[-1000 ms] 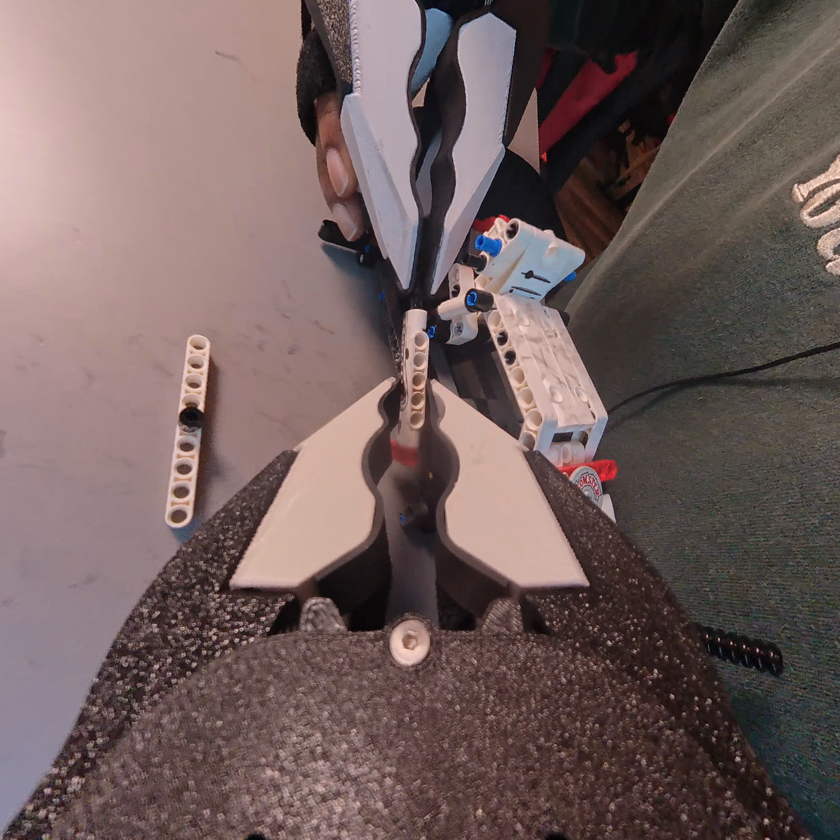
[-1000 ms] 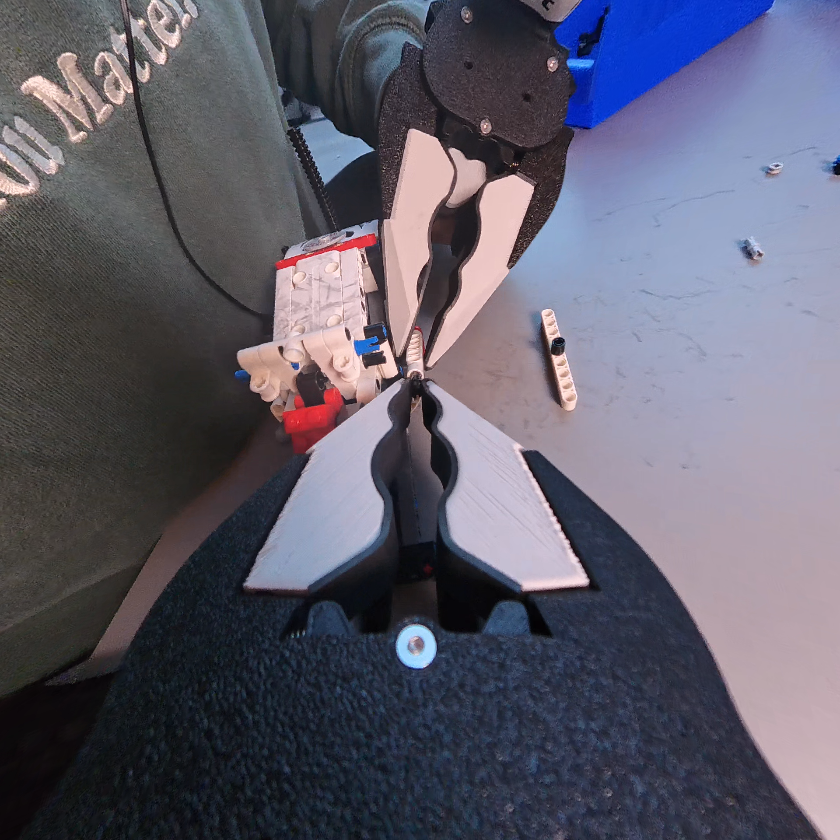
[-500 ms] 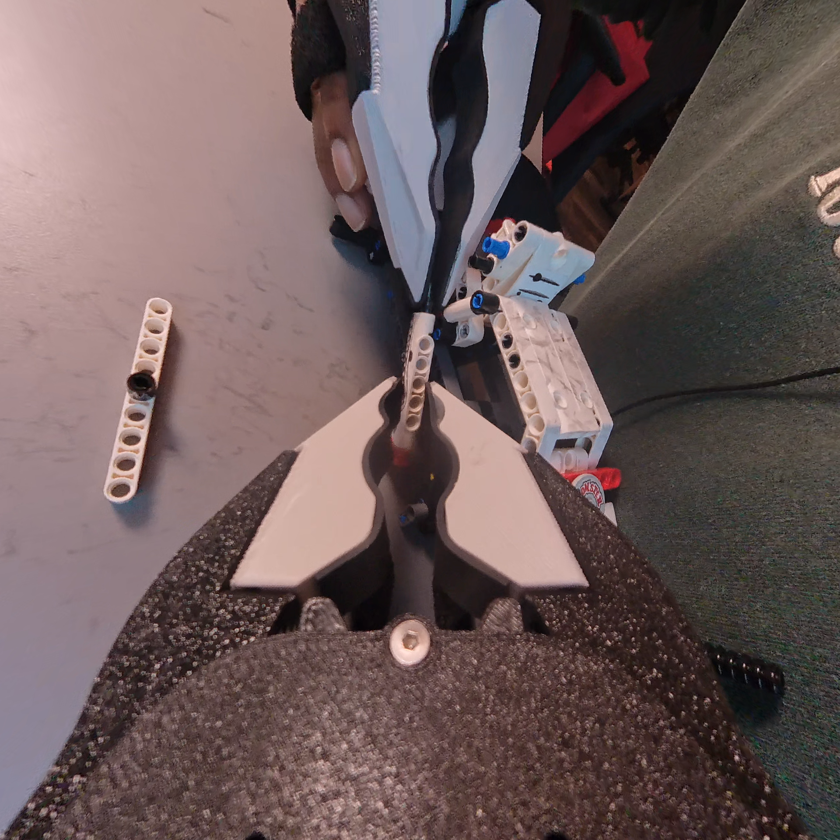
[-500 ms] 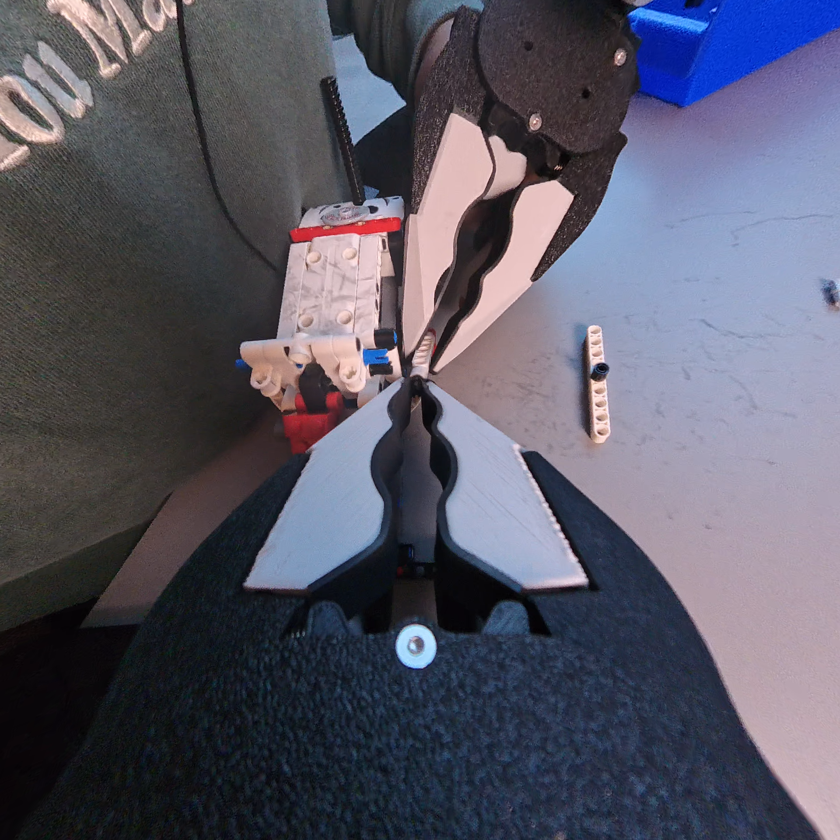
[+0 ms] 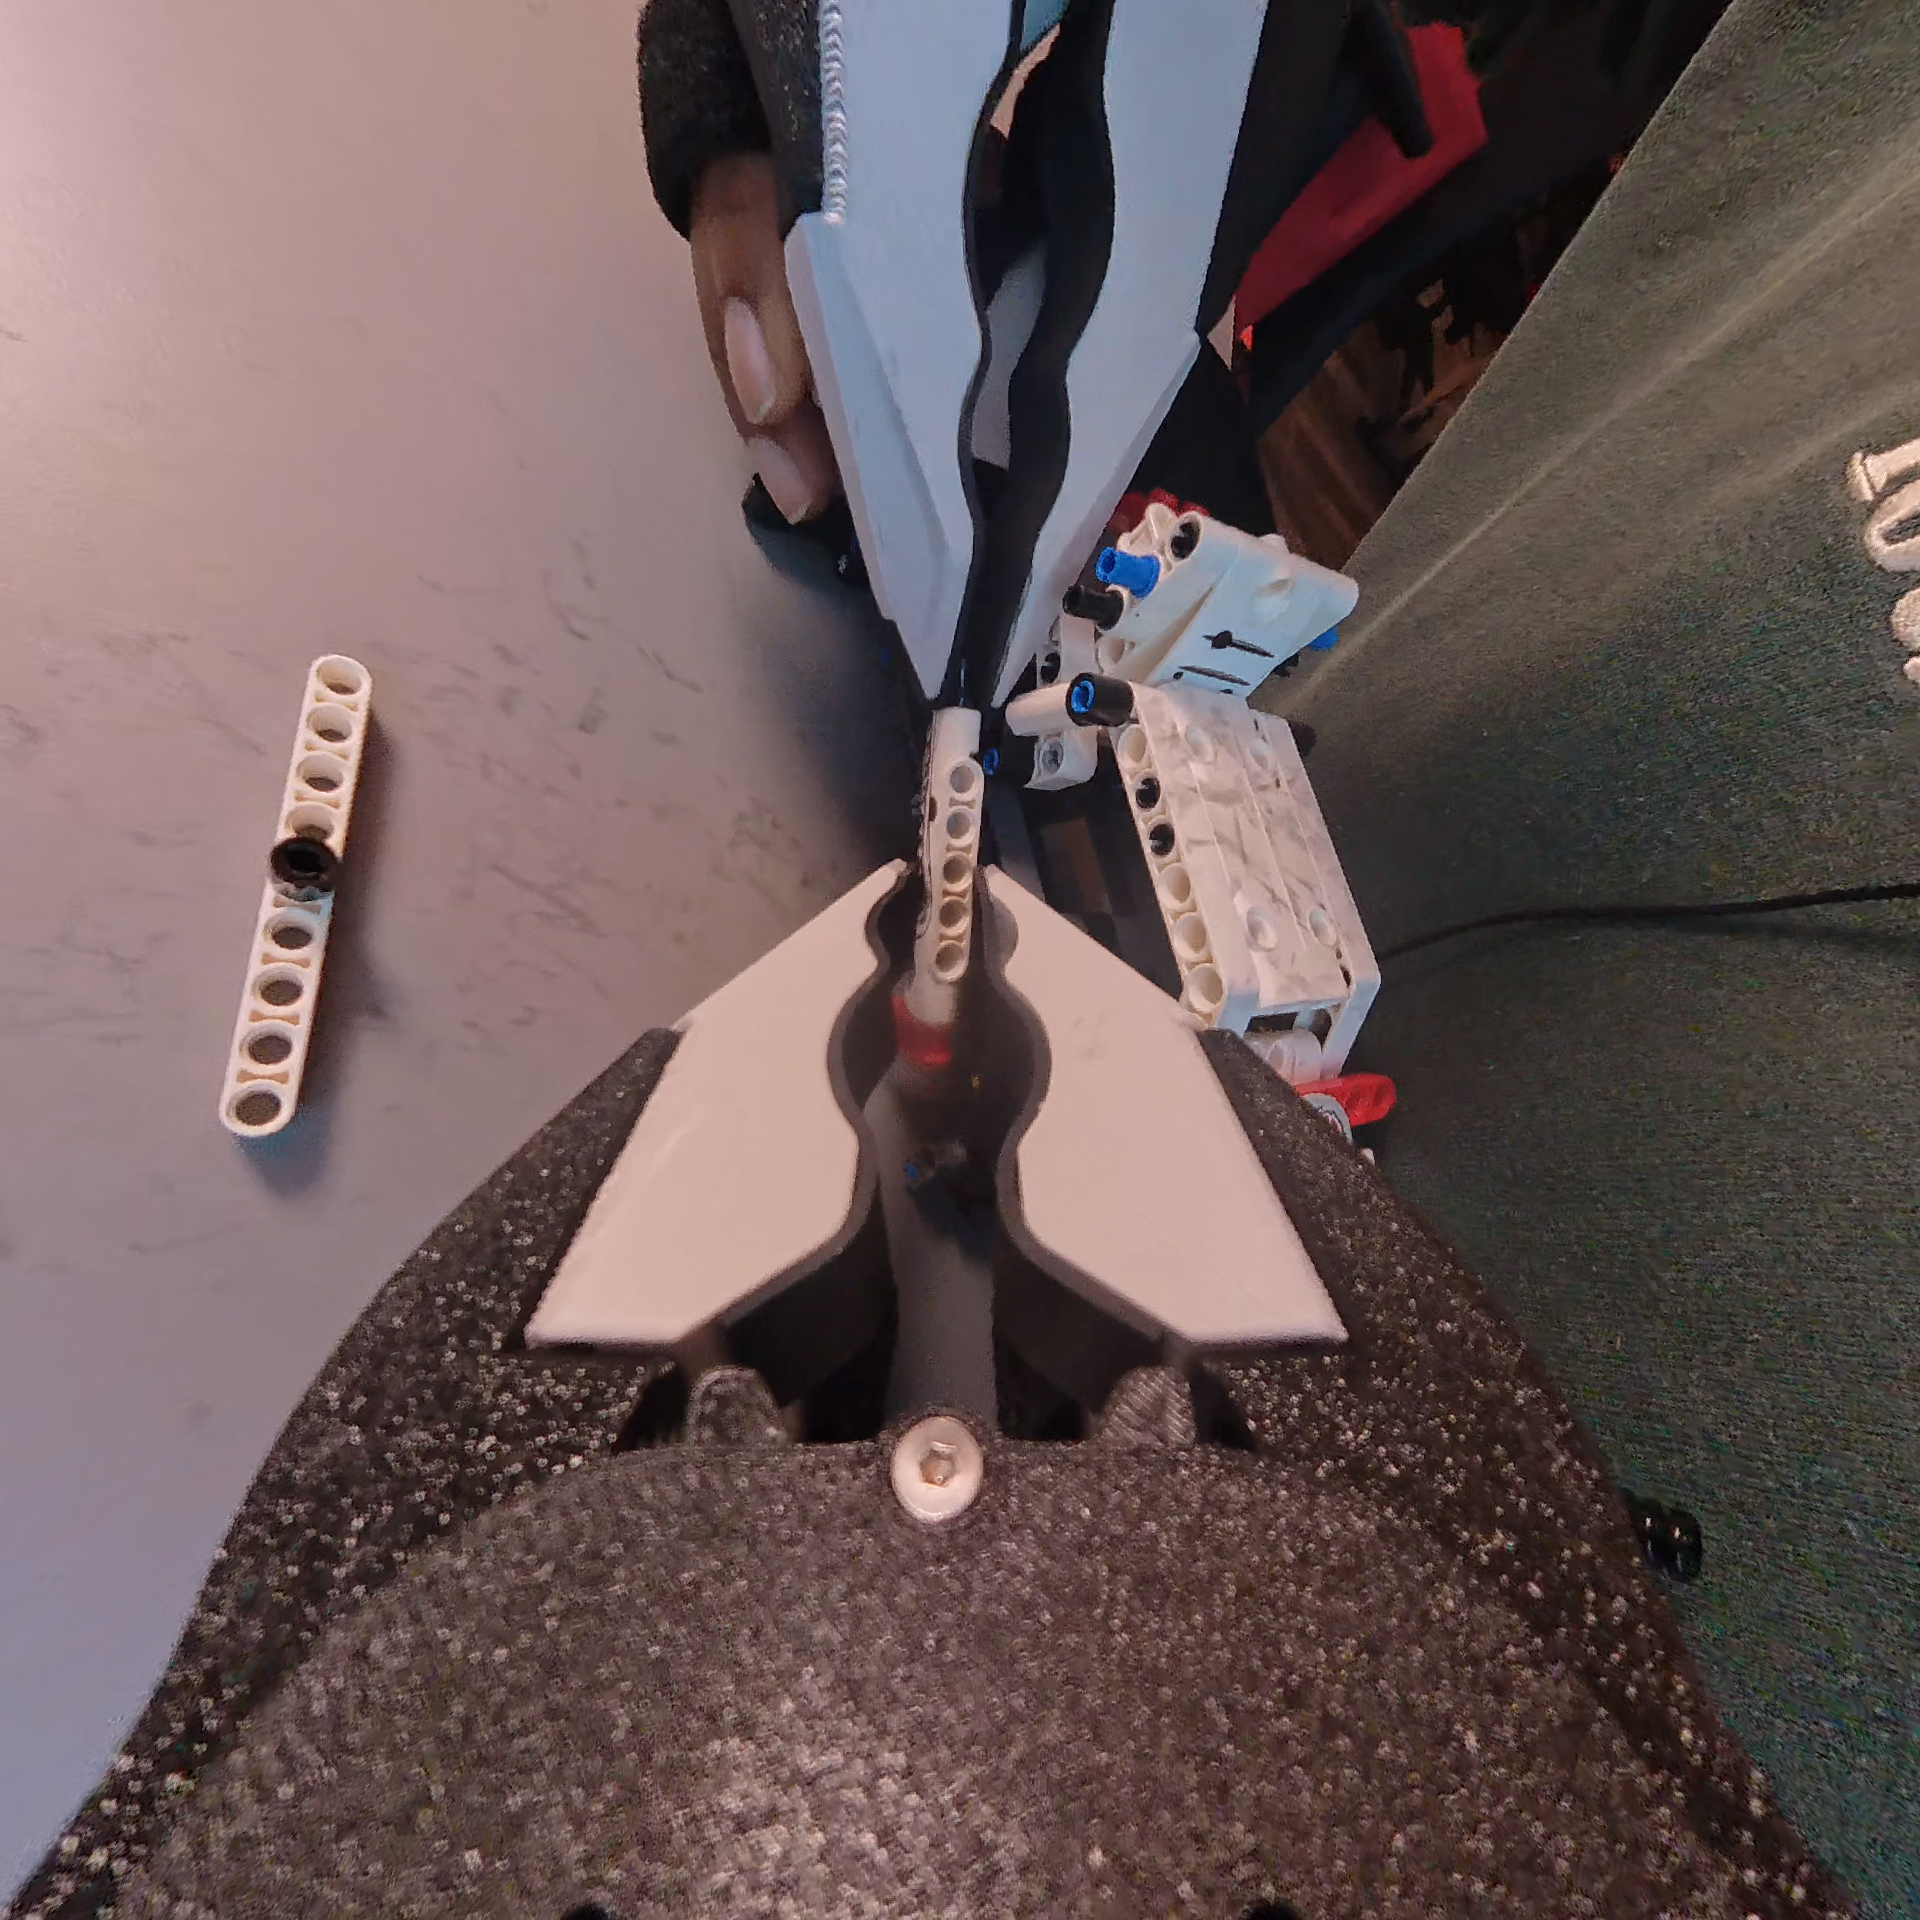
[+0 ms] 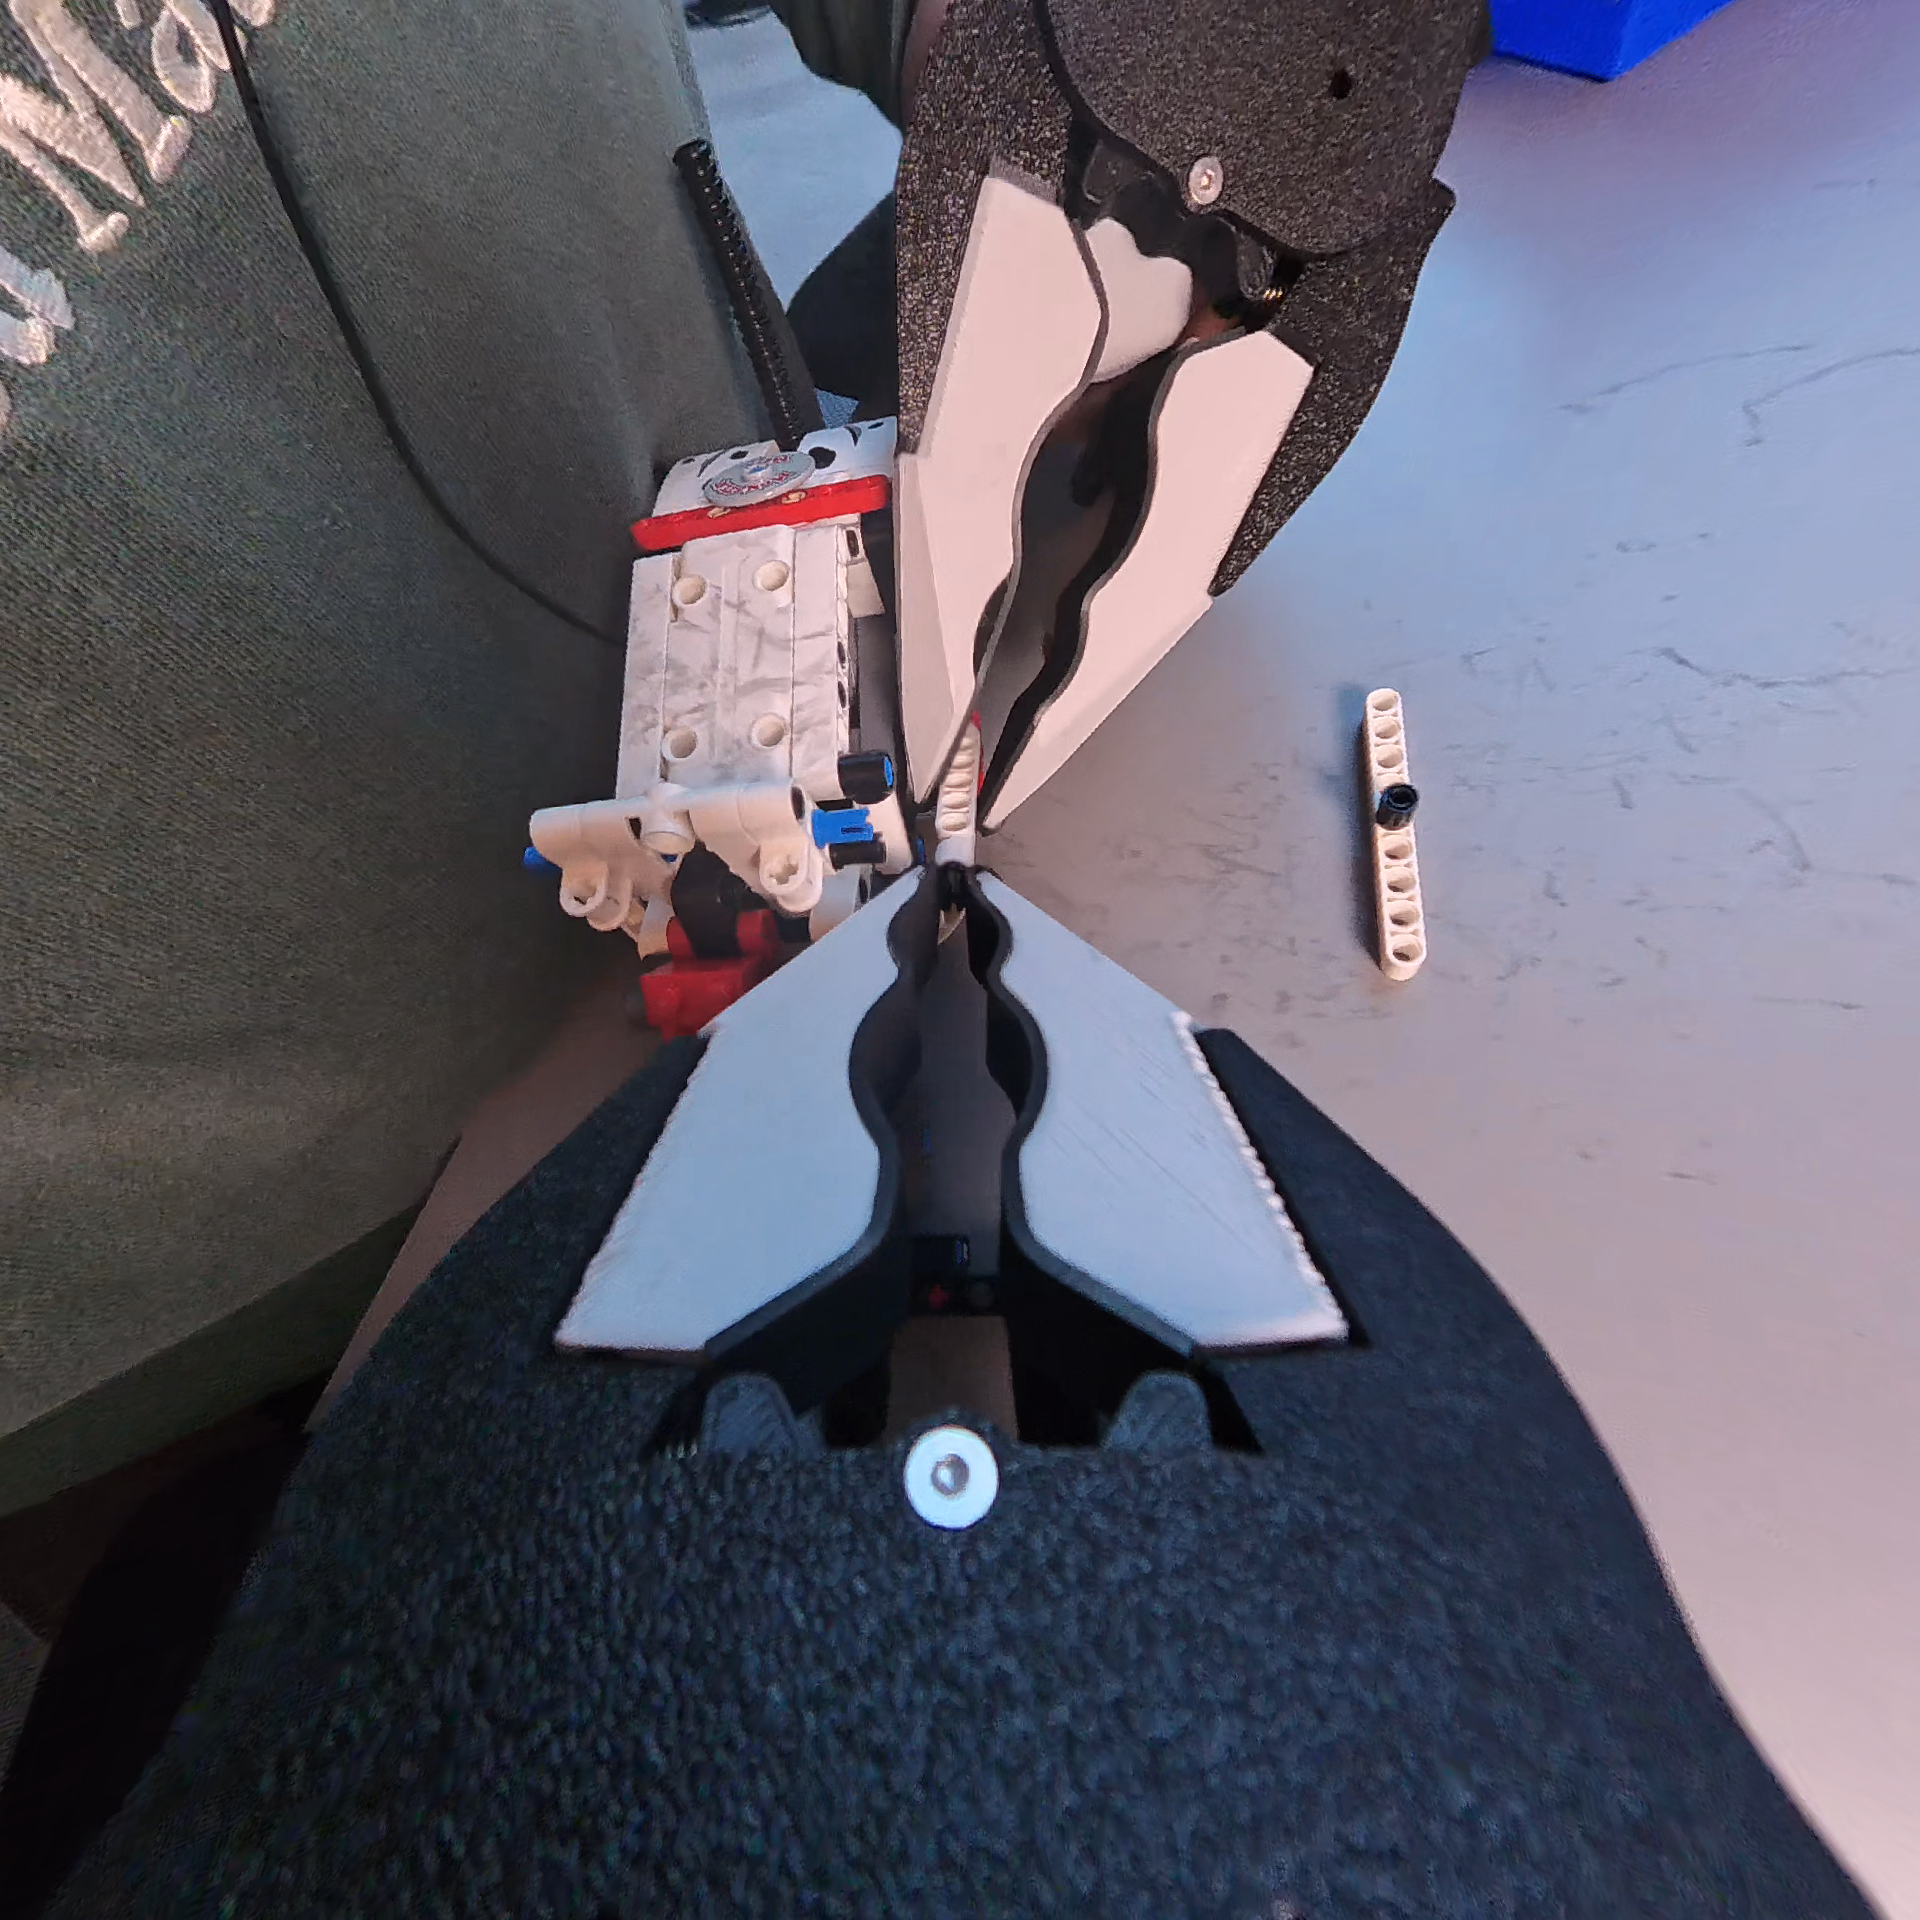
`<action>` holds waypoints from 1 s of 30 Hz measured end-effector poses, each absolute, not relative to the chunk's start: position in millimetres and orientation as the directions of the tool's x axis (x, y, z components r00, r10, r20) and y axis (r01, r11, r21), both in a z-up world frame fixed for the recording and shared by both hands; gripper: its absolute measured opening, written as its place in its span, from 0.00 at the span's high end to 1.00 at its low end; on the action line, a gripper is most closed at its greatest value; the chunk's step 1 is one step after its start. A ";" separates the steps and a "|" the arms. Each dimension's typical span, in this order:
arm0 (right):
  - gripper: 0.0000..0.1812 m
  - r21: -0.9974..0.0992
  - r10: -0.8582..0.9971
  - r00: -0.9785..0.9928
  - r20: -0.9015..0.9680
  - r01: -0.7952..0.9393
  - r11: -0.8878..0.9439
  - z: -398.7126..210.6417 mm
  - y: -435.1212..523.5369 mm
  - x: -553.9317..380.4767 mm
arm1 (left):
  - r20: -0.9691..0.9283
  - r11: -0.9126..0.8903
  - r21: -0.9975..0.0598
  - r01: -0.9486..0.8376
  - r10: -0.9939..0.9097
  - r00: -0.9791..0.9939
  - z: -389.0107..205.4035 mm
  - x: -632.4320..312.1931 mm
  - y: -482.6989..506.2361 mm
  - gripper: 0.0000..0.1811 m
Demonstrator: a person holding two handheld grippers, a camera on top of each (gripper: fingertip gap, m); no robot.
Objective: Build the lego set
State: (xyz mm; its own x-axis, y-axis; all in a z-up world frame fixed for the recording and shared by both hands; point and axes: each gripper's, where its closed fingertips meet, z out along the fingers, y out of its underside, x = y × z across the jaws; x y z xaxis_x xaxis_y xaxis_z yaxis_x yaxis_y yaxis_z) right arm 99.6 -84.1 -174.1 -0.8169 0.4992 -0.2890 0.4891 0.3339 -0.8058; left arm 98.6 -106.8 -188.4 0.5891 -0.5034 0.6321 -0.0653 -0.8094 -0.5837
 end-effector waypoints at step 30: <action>0.94 -0.833 0.686 -0.707 -0.174 0.478 0.281 -171.4 -42.0 95.1 | 0.510 -0.758 -0.640 -0.124 -0.541 0.669 -151.8 66.7 -66.8 0.89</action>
State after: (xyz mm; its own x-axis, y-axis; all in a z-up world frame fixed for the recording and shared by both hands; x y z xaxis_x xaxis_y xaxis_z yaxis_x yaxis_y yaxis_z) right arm 95.1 -42.0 -171.4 -0.7067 0.6858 -0.1741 0.4775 0.2807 -0.8326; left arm 66.7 -66.8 -151.8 0.6689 -0.5407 0.5101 -0.1243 -0.7580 -0.6403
